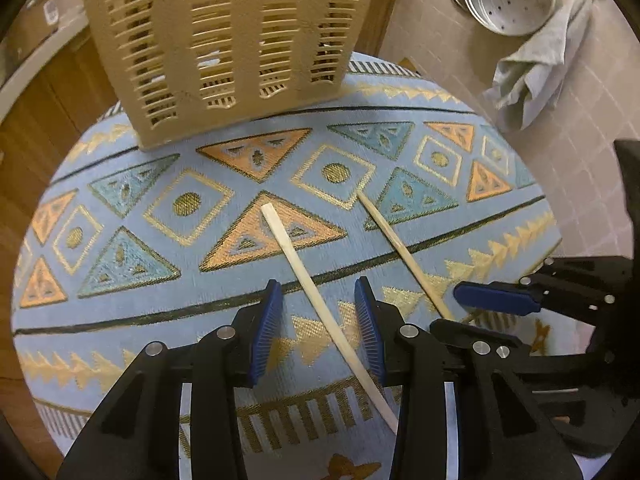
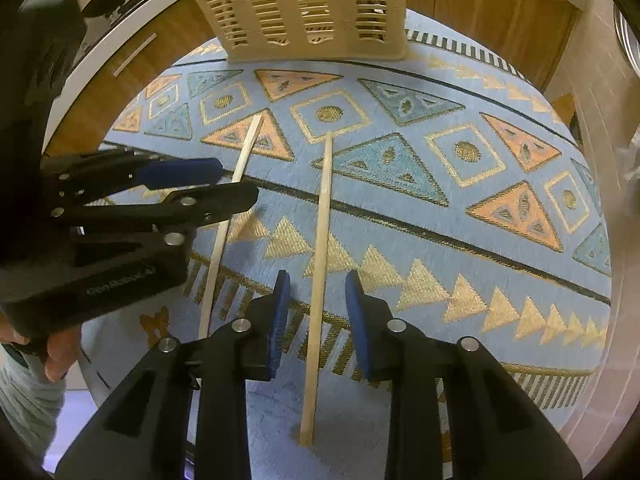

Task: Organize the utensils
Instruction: 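Grasp a wooden chopstick with the left tool while the right tool grasps another chopstick, then hold both chopsticks and lift them off the rug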

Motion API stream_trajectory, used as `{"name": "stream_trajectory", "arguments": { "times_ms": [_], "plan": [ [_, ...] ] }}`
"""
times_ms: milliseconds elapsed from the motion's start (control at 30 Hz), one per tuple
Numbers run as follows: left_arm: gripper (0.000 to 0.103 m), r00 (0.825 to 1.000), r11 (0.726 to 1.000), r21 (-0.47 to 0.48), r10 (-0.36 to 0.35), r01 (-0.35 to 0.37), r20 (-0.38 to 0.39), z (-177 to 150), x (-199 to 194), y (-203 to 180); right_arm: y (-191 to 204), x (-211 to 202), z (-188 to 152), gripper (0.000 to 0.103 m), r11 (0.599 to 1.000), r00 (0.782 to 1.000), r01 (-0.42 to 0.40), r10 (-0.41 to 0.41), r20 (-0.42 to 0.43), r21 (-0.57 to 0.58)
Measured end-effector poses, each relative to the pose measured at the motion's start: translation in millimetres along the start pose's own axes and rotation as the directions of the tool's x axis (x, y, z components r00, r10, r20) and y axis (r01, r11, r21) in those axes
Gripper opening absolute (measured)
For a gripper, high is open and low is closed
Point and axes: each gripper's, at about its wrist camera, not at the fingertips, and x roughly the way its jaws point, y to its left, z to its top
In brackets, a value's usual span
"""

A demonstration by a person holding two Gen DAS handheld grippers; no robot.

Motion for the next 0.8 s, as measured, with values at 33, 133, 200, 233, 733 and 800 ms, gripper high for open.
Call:
{"name": "stream_trajectory", "arguments": {
  "times_ms": [33,133,200,233,733,800],
  "plan": [
    [0.036,1.0,0.999,0.025,0.025,-0.025,0.001,-0.9,0.6,-4.0,2.4,1.2,1.5,0.026,1.0,1.0,0.019,-0.019,0.007,-0.017],
    [0.033,0.996,0.993,0.078,0.091,-0.091,0.014,-2.1,2.5,-12.8,13.9,5.1,-0.1,0.024,0.994,0.996,0.085,-0.083,0.031,-0.071],
    [0.019,0.991,0.986,0.102,0.131,-0.133,0.028,-4.1,2.0,-14.8,18.5,5.0,-2.0,0.017,0.991,0.995,0.098,-0.095,0.041,-0.09],
    [0.014,0.987,0.981,0.114,0.156,-0.159,0.038,-5.1,1.7,-15.3,18.4,4.4,-2.3,0.017,0.991,0.995,0.099,-0.096,0.037,-0.085],
    [0.004,0.987,0.979,0.13,0.156,-0.158,0.025,-16.9,-18.2,24.6,-12.5,-4.9,14.2,0.005,0.999,0.999,0.04,-0.041,0.032,0.026],
    [0.004,0.988,0.979,0.133,0.154,-0.154,0.012,-17.8,-19.4,29.2,-17.9,1.2,15.1,0.005,0.999,1.0,0.021,-0.022,0.007,0.045]
  ]
}}
